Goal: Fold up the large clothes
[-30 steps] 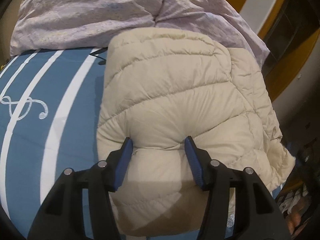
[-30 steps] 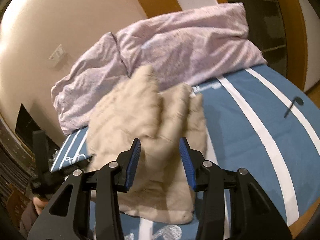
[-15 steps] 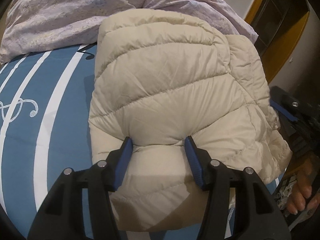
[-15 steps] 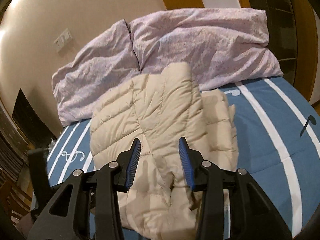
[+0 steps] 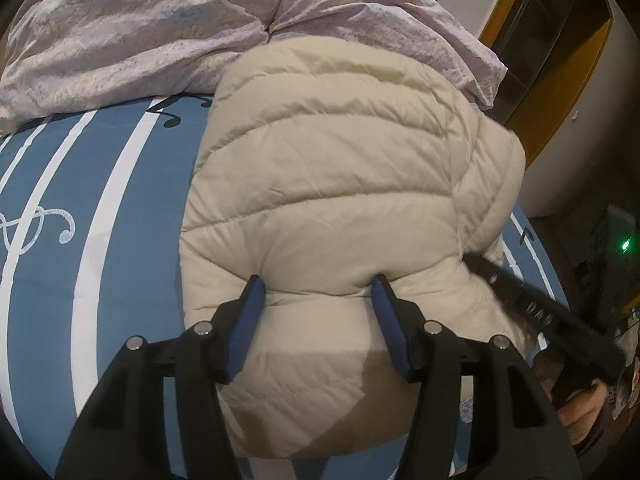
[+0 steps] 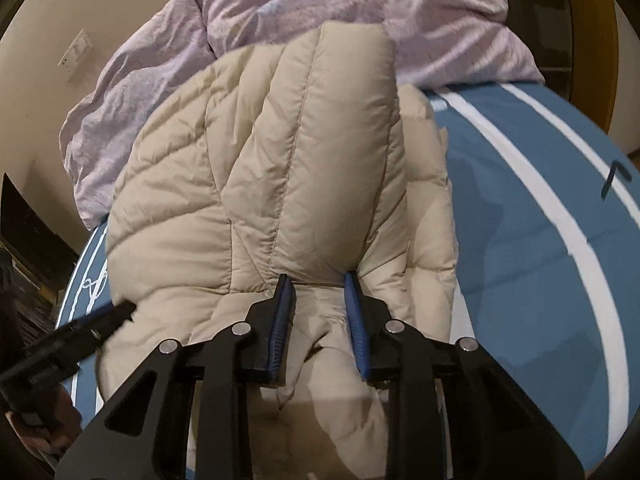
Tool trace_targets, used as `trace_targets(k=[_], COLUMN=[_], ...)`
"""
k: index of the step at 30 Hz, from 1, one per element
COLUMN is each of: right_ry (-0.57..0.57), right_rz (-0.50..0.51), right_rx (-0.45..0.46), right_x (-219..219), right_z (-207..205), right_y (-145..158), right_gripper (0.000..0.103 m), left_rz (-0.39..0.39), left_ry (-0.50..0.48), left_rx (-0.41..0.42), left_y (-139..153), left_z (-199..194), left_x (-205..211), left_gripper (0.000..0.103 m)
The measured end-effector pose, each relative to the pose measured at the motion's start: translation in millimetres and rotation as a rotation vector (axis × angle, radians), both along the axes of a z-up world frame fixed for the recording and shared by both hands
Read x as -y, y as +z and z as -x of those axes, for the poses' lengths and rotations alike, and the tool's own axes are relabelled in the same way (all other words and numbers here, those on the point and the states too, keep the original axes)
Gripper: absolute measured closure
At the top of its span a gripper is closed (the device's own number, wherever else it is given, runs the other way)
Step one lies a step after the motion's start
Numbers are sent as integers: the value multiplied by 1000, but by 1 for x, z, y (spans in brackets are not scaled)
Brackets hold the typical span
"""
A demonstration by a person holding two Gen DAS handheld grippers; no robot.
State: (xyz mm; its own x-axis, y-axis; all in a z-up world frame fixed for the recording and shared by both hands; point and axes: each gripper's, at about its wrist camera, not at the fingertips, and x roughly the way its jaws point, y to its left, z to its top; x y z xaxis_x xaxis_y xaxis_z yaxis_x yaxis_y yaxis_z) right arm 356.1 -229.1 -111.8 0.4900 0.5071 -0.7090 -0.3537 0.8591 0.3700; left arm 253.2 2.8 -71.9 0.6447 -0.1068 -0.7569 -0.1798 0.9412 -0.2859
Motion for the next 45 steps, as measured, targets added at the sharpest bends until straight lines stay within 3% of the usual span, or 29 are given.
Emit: trace_targets(k=[10, 26, 31, 39, 45], right_ry=[2, 7, 10, 10, 10], right_rz=[-11, -39, -54, -68, -2], right_rx=[-7, 9, 9, 10, 62], right_x=[2, 7, 10, 14, 11], right_z=[2, 4, 4, 2, 4], right_y=[-8, -15, -18, -16, 10], right_gripper=[75, 75, 75, 75, 74], left_rz=[-22, -244, -342, -370, -408], left_ry=[11, 78, 120, 119, 102], left_rx=[12, 40, 45, 11, 13], left_y=[16, 37, 25, -7, -20], left_z=[-7, -65, -85, -104, -108], left_x=[0, -9, -5, 1, 9], left_gripper=[46, 39, 28, 27, 27])
